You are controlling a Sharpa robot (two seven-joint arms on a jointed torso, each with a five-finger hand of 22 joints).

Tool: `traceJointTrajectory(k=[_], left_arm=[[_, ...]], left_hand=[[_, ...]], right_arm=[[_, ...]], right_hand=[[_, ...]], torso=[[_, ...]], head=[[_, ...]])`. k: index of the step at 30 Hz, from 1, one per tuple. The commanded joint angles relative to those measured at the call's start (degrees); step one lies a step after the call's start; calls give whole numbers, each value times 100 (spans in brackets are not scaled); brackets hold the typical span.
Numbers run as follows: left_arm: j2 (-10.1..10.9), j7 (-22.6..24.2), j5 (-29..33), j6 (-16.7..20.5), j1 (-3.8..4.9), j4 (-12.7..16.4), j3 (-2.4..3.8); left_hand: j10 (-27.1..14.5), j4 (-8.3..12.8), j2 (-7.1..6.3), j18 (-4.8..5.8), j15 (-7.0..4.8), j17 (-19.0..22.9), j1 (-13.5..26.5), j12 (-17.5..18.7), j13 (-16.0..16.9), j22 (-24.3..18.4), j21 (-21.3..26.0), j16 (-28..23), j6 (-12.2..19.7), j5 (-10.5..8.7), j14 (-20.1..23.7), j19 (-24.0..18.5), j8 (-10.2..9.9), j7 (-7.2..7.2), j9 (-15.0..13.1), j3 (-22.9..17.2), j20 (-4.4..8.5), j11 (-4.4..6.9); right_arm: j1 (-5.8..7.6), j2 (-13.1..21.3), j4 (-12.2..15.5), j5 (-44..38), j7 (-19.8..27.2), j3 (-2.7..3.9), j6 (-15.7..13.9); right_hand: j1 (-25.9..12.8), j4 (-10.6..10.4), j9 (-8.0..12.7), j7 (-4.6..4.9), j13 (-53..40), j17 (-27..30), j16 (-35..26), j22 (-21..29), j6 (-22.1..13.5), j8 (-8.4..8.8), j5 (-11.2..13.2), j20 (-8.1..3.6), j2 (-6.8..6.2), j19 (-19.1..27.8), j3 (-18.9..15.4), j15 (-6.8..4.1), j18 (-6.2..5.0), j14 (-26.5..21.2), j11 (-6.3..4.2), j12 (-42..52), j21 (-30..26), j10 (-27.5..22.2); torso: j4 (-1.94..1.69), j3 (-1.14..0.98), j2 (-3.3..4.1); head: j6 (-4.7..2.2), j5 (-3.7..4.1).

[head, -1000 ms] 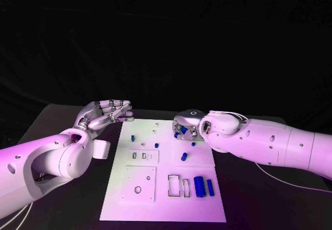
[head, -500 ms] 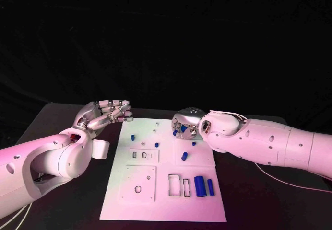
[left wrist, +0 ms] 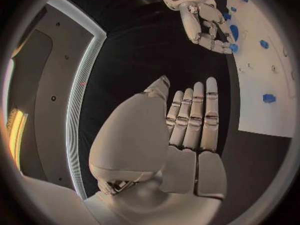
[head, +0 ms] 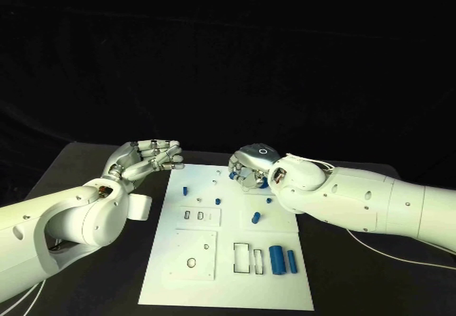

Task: Assemble the parts on the task board

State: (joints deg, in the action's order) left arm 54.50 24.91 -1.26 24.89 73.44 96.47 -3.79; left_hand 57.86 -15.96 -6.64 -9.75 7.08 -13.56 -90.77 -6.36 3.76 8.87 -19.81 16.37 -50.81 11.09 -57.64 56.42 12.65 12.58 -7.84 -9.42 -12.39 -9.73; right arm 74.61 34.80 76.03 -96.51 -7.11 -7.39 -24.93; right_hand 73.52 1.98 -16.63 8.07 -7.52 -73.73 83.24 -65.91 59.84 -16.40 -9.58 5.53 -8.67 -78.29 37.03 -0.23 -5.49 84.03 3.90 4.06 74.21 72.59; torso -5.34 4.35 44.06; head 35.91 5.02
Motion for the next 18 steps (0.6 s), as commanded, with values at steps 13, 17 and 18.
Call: traceJointTrajectory(k=[13, 17, 18], left_arm=[[-22, 14, 22, -115, 24, 59, 6], [-27, 14, 22, -116, 26, 57, 6], [-28, 13, 22, -116, 26, 56, 6]], left_hand=[[-5, 1, -33, -63, -2, -6, 8, 21, -7, 9, -21, -42, -22, -32, 21, 28, -32, 8, 8, -34, 5, -11], [-5, 1, -33, -63, -2, -6, 8, 21, -7, 9, -21, -42, -22, -32, 21, 28, -32, 8, 8, -34, 5, -11], [-5, 1, -33, -63, -2, -6, 8, 21, -7, 9, -21, -42, -22, -32, 21, 28, -32, 8, 8, -34, 5, -11]], right_arm=[[-10, -438, -559, 12, 30, 13, -426], [-28, -514, -666, 25, 61, 14, -384], [-32, -533, -689, 33, 73, 14, -372]], right_hand=[[-77, -13, -164, 2, -12, -47, 58, -42, -68, -44, 64, 4, -62, -23, 11, -7, 67, 318, 26, -34, 61, -39], [-96, -23, -174, 4, -15, -53, 63, -50, -80, -44, 82, 7, -70, -22, 9, -5, 67, 319, 30, -36, 64, -45], [-96, -23, -174, 4, -15, -53, 63, -50, -80, -44, 82, 7, -70, -22, 9, -5, 67, 319, 30, -36, 64, -45]], torso=[[-89, 20, 77], [-107, 26, 90], [-109, 27, 93]], head=[[-24, 19], [-16, 38], [-17, 45]])
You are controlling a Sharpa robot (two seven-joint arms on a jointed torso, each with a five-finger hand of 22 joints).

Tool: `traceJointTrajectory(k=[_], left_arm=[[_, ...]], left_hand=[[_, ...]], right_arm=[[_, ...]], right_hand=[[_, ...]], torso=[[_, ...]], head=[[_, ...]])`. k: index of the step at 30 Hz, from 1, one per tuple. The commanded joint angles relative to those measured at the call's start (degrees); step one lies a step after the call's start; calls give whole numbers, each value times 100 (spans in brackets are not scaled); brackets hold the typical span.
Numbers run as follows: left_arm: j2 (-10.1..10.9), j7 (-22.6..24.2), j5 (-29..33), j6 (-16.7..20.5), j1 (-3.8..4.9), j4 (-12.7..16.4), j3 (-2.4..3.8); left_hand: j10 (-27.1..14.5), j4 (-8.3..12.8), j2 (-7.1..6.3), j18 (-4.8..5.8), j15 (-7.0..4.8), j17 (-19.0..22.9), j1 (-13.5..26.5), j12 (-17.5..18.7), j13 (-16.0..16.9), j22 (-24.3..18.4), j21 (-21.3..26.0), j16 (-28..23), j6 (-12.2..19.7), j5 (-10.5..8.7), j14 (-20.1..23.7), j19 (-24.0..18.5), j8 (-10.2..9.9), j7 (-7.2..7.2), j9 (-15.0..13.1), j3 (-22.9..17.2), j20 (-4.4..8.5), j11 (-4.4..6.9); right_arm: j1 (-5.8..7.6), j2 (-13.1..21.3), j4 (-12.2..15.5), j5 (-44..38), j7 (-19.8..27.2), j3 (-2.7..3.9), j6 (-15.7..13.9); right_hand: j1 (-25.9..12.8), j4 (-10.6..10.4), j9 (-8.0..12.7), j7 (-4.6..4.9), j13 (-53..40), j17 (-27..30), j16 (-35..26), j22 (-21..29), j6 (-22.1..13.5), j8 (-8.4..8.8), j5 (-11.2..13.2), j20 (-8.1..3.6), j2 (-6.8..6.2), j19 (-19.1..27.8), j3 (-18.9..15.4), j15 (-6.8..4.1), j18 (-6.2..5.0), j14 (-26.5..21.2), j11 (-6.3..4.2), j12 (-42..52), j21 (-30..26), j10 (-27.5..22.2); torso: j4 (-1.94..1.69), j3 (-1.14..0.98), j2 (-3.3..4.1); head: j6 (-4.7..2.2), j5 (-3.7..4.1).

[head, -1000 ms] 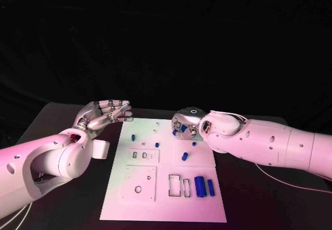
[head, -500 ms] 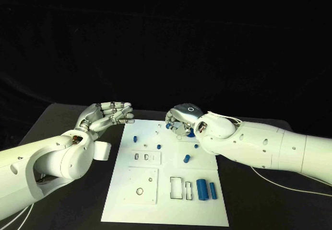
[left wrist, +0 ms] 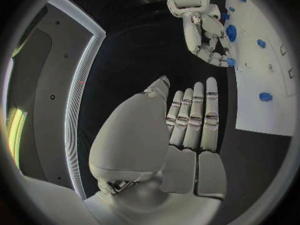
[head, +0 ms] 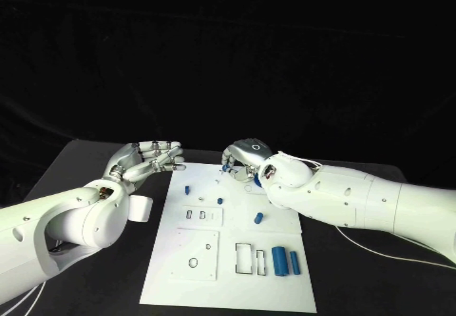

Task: Assemble the parts on the task board

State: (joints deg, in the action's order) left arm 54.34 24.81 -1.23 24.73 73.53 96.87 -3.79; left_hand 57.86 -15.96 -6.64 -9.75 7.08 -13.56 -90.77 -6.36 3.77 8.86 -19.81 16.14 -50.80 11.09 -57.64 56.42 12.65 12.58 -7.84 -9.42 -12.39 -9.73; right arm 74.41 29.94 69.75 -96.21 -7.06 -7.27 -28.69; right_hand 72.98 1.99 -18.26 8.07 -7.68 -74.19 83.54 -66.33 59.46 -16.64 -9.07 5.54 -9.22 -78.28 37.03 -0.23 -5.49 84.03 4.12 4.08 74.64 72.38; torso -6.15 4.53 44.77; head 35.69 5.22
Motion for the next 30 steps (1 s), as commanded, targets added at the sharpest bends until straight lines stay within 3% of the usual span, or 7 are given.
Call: traceJointTrajectory(k=[1, 10, 23, 30], left_arm=[[-14, 24, 18, -101, 18, 17, 6], [-30, 21, 18, -106, 22, 15, 6], [-39, 12, 18, -115, 30, 9, 6], [-42, -1, 18, -123, 36, 3, 6]], left_hand=[[-5, 1, -33, -63, -2, -7, 8, 21, -7, 9, -22, -19, -23, -32, 21, 28, -32, 8, 8, -34, 5, -10], [-5, 1, -33, -63, -2, -7, 8, 21, -7, 9, -22, -19, -23, -32, 21, 28, -32, 8, 8, -34, 5, -10], [-11, 6, -35, -61, 1, -12, 5, 36, -7, 11, -27, -30, -18, -33, 33, 22, -38, 10, 10, -43, 5, -13], [-11, 6, -35, -61, 1, -12, 5, 36, -7, 11, -27, -30, -18, -33, 33, 22, -38, 10, 10, -43, 5, -13]], right_arm=[[-15, -58, -73, 8, 75, 2, 11], [-70, -175, -204, 39, 118, 2, 44], [-93, -298, -378, 35, 116, 1, 101], [-98, -352, -487, 37, 88, 0, 102]], right_hand=[[-48, -26, -14, 5, 1, -9, 33, -10, -45, -20, 37, 7, -19, -23, 7, -4, 67, 320, 9, -38, 22, -26], [-55, -31, -18, 6, -1, -7, 33, 4, -49, -20, 42, 8, -20, -14, 5, -3, 64, 319, 9, -38, 13, -27], [-109, -65, -41, 17, -4, -11, 41, 29, -99, -7, 70, 18, -40, 12, 0, 8, 57, 318, 21, -47, -9, -67], [-211, -142, -53, 144, 75, 39, 35, 139, -369, 130, 125, 94, -129, 102, 55, 114, 35, 299, 150, -70, -100, -497]], torso=[[-31, 13, 21], [-47, 18, 34], [-41, 22, 54], [-38, 23, 61]], head=[[6, 26], [12, 20], [-1, 2], [-15, 7]])
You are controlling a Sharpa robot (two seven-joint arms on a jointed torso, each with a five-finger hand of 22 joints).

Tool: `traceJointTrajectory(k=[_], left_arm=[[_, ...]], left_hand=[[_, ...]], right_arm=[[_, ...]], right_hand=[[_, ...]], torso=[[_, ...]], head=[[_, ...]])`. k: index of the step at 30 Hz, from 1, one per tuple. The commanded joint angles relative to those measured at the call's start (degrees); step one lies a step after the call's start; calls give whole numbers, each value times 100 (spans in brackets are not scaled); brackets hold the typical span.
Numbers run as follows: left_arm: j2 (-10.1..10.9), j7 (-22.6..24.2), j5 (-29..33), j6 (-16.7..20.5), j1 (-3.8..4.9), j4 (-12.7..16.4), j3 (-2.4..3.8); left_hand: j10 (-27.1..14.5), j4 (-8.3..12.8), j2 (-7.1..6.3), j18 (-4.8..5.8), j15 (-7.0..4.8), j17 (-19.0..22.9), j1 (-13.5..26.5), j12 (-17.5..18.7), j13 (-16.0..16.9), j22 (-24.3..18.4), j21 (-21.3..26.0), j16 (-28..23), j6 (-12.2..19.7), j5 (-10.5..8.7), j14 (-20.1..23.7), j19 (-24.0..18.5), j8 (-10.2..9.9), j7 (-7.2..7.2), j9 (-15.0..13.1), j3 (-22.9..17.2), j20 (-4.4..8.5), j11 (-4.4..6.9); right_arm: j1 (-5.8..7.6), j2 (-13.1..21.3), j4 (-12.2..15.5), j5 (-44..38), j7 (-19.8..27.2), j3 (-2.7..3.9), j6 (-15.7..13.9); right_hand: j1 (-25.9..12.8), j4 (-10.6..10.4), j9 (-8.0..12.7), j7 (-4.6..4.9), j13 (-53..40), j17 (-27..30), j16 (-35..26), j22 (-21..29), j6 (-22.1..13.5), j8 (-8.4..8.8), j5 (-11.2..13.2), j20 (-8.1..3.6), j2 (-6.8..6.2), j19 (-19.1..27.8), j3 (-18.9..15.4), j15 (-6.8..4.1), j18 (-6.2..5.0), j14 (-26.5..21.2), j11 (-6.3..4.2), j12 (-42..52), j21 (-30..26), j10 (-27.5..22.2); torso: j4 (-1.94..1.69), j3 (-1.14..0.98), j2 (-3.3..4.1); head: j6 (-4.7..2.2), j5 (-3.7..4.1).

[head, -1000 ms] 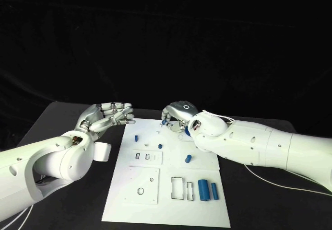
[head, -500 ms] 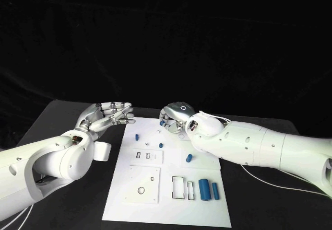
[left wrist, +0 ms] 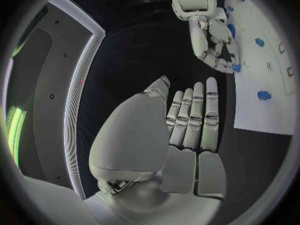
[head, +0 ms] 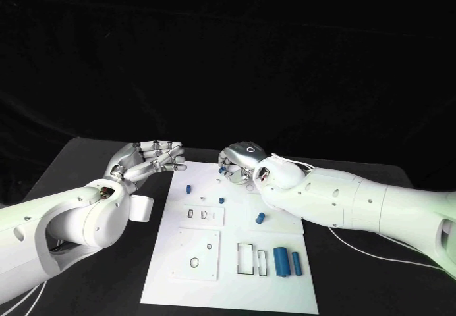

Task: Assemble the parts on the task board

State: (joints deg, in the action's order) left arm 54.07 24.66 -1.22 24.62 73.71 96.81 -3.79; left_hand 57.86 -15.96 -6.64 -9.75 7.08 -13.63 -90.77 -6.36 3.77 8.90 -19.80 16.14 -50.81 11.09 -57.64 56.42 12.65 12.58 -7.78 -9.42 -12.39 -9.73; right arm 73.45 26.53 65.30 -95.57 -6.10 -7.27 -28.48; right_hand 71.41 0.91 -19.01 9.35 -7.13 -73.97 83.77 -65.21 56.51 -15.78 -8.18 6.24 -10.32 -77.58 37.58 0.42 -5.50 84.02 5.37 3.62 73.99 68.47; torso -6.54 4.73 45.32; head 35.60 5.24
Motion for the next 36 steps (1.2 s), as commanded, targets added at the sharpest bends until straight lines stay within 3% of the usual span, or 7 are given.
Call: traceJointTrajectory(k=[1, 6, 13, 23, 32, 35, 36], left_arm=[[-16, 11, 17, -114, 18, 8, 6], [-20, 7, 17, -110, 20, 0, 6], [-22, 3, 17, -112, 21, -10, 6], [13, -2, 18, -130, 21, -12, 5], [37, -12, 18, -152, 21, -18, 5], [38, -14, 18, -159, 21, -20, 4], [38, -16, 18, -162, 21, -21, 4]], left_hand=[[-11, 6, -35, -60, 1, -5, 5, 36, -8, 7, -27, -30, -18, -34, 33, 22, -38, 10, 5, -43, 5, -14], [-14, 7, -37, -60, 3, -7, 5, 41, -8, 7, -28, -33, -15, -34, 37, 20, -40, 12, 6, -45, 5, -15], [-14, 7, -37, -60, 3, -7, 5, 41, -8, 7, -28, -33, -15, -34, 37, 20, -40, 12, 6, -45, 5, -15], [-19, 8, -37, -58, 5, -9, 6, 49, -8, 8, -31, -38, -10, -35, 42, 17, -44, 14, 8, -49, 5, -18], [-20, 8, -37, -58, 5, -10, 6, 51, -8, 9, -31, -40, -9, -35, 43, 16, -45, 13, 8, -50, 5, -18], [-20, 8, -37, -58, 5, -10, 6, 51, -8, 9, -31, -40, -9, -35, 43, 16, -45, 13, 8, -50, 5, -18], [-20, 8, -37, -58, 5, -10, 6, 51, -8, 9, -31, -40, -9, -35, 43, 16, -45, 13, 8, -50, 5, -18]], right_arm=[[-2, -15, -50, -25, -9, 1, 75], [-2, -25, -70, -14, -24, 1, 53], [-1, 67, 35, -6, -26, 1, 16], [40, 1007, 957, 430, 20, 72, -84], [96, 1905, 1497, 1737, 255, 117, 276], [101, 2047, 1529, 2005, 252, 121, 524], [101, 2085, 1534, 2076, 250, 122, 625]], right_hand=[[-63, -40, 22, 35, 34, 27, 10, 47, -107, 62, 44, 37, -35, 46, 6, 65, 32, 296, 43, -24, -51, -166], [-105, -80, 81, 139, 137, 129, -18, 223, -494, 320, 103, 147, -137, 160, 12, 169, -12, 263, 164, -13, -194, -583], [-114, -89, 75, 161, 167, 177, -32, 330, -503, 343, 107, 167, -169, 220, -20, 186, -38, 249, 185, -12, -275, -677], [-100, -93, 51, 157, 143, 157, -16, 275, -452, 348, 74, 170, -218, 189, -69, 170, -33, 253, 156, 98, -251, -487], [-222, -147, 59, 9, -266, -387, 224, -259, -718, 528, -560, 13, -574, -107, -608, -25, 69, 373, -95, 750, 108, 730], [-42, -90, -55, -99, -987, -448, 257, -353, -786, 394, -622, -138, -466, -159, -1208, -169, 88, 383, -282, 1585, 162, 1075], [-19, -100, -120, -107, -1910, -503, 278, -407, -859, 319, -592, -188, -509, -186, -1504, -103, 81, 393, -270, 2553, 190, 1162]], torso=[[0, 3, 6], [-2, 4, 8], [3, 5, 10], [35, 0, 0], [95, -24, -18], [108, -39, -16], [109, -43, -15]], head=[[-5, 6], [-13, 10], [-14, 6], [-47, 18], [-80, 26], [-79, 27], [-84, 37]])
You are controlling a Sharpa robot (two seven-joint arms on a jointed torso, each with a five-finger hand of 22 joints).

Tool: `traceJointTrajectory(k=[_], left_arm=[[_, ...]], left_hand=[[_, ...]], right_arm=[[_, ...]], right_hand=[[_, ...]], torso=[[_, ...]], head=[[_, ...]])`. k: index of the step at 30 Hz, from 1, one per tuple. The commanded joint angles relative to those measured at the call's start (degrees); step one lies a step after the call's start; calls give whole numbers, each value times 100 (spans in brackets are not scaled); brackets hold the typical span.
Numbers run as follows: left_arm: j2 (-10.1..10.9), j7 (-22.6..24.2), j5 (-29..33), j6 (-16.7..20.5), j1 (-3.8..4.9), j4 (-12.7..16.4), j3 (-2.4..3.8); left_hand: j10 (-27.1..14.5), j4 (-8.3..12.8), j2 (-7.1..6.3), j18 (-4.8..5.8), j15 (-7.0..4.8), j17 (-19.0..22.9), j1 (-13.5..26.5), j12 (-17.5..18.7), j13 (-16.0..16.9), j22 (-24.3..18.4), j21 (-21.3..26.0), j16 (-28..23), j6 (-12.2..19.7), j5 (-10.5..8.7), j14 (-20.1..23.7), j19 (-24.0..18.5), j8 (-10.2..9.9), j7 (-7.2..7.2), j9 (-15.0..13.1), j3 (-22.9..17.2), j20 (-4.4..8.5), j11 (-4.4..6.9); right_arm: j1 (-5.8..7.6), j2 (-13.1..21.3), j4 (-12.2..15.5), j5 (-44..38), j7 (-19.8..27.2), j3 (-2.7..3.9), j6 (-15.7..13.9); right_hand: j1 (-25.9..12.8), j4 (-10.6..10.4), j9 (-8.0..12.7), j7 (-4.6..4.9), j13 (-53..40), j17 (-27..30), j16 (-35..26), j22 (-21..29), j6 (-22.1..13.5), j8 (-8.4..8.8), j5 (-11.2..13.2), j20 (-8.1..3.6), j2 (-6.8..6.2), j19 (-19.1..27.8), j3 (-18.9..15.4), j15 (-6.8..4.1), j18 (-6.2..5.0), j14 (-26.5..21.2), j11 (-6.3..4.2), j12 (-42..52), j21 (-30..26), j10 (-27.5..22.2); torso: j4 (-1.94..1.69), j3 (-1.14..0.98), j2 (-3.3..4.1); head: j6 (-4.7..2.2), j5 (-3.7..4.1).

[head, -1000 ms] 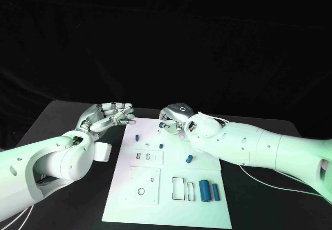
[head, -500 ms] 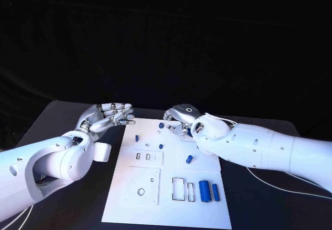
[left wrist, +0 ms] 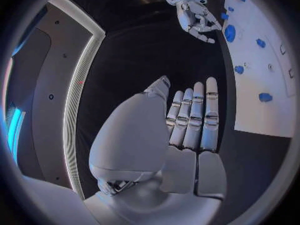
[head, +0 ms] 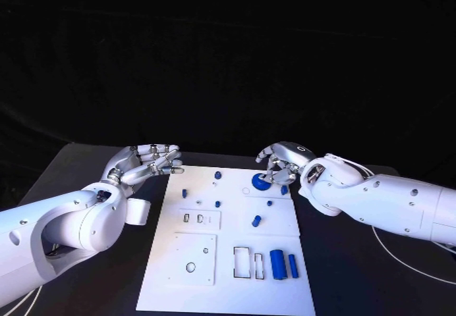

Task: Assemble the parts on the task board

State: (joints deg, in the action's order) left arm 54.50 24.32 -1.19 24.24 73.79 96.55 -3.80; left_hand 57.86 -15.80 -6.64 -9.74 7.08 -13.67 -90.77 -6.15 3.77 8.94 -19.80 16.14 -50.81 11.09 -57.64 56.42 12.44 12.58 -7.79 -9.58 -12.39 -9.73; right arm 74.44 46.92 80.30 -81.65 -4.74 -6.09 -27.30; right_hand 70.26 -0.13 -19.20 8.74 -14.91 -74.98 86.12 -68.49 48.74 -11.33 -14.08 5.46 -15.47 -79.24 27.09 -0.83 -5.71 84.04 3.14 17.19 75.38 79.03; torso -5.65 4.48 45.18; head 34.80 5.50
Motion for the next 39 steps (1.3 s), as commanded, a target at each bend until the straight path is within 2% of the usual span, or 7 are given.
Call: traceJointTrajectory(k=[1, 2, 3, 4, 7, 16, 39], left_arm=[[-5, 18, 16, -126, 12, 2, 5], [-8, 17, 16, -129, 12, -1, 5], [-10, 16, 16, -131, 12, -3, 5], [-13, 14, 16, -134, 12, -4, 5], [-16, 8, 16, -144, 12, -5, 5], [-15, -7, 16, -158, 12, -13, 5], [-10, -36, 15, -162, 12, -30, 5]], left_hand=[[-20, -8, -37, -59, 5, -7, 6, 30, -8, 5, -32, -40, -9, -35, 43, 16, -24, 13, 9, -34, 5, -18], [-20, -8, -37, -59, 5, -7, 6, 30, -8, 5, -32, -40, -9, -35, 43, 16, -24, 13, 9, -34, 5, -18], [-20, -8, -37, -59, 5, -7, 6, 30, -8, 5, -32, -40, -9, -35, 43, 16, -24, 13, 9, -34, 5, -18], [-20, -8, -37, -59, 5, -7, 6, 30, -8, 5, -32, -40, -9, -35, 43, 16, -24, 13, 9, -34, 5, -18], [-21, -7, -38, -59, 6, -8, 6, 33, -8, 6, -33, -42, -8, -36, 44, 15, -25, 12, 9, -36, 5, -18], [-22, -6, -38, -59, 6, -9, 5, 35, -8, 6, -35, -42, -7, -36, 44, 16, -26, 11, 10, -37, 6, -18], [-28, -2, -42, -60, 5, -15, 5, 46, -9, 10, -44, -46, -1, -36, 45, 21, -31, 12, 12, -41, 7, -20]], right_arm=[[3, 76, 29, 735, 104, 4, 608], [3, 93, 21, 766, 92, 4, 682], [3, 107, 9, 787, 77, 5, 748], [2, 115, -7, 800, 60, 5, 812], [-2, 114, -71, 828, 7, 5, 970], [-12, 7, -234, 889, -101, 5, 1167], [-36, -250, -538, 1005, -160, 4, 1236]], right_hand=[[161, -34, -201, 62, -2894, -614, 124, -175, -184, -254, -34, -72, 62, -71, -729, -12, 132, 435, -96, 2935, 110, 69], [231, -129, -304, -3, -4369, -870, 206, -319, -263, -409, -83, -87, 238, -142, -842, 81, 145, 476, 4, 4346, 199, -15], [246, -193, -363, 23, -5400, -1067, 268, -430, -317, -511, -119, 29, 295, -197, -917, 5, 209, 513, 33, 5360, 270, 187], [275, -242, -421, 33, -6074, -1162, 299, -523, -360, -619, -139, 38, 327, -245, -983, 68, 217, 530, 46, 6023, 332, 356], [306, -392, -522, 87, -6922, -1199, 312, -1178, -504, -843, -119, 83, 384, -579, -1126, 124, 348, 534, 142, 6796, 790, 670], [347, -541, -571, 116, -7456, -1455, 377, -2105, -629, -1027, -146, 127, 430, -1052, -1227, 171, 560, 586, 196, 7240, 1431, 1053], [351, -641, -580, 125, -7509, -1487, 385, -2151, -639, -1113, -222, 149, 494, -1076, -1218, 187, 571, 593, 209, 7281, 1462, 1097]], torso=[[20, -22, 3], [21, -28, 5], [21, -30, 5], [17, -31, 6], [17, -32, 10], [-5, -12, 7], [-3, -14, 10]], head=[[-7, 31], [-3, 39], [-4, 40], [-5, 42], [2, 39], [37, 58], [85, 24]])
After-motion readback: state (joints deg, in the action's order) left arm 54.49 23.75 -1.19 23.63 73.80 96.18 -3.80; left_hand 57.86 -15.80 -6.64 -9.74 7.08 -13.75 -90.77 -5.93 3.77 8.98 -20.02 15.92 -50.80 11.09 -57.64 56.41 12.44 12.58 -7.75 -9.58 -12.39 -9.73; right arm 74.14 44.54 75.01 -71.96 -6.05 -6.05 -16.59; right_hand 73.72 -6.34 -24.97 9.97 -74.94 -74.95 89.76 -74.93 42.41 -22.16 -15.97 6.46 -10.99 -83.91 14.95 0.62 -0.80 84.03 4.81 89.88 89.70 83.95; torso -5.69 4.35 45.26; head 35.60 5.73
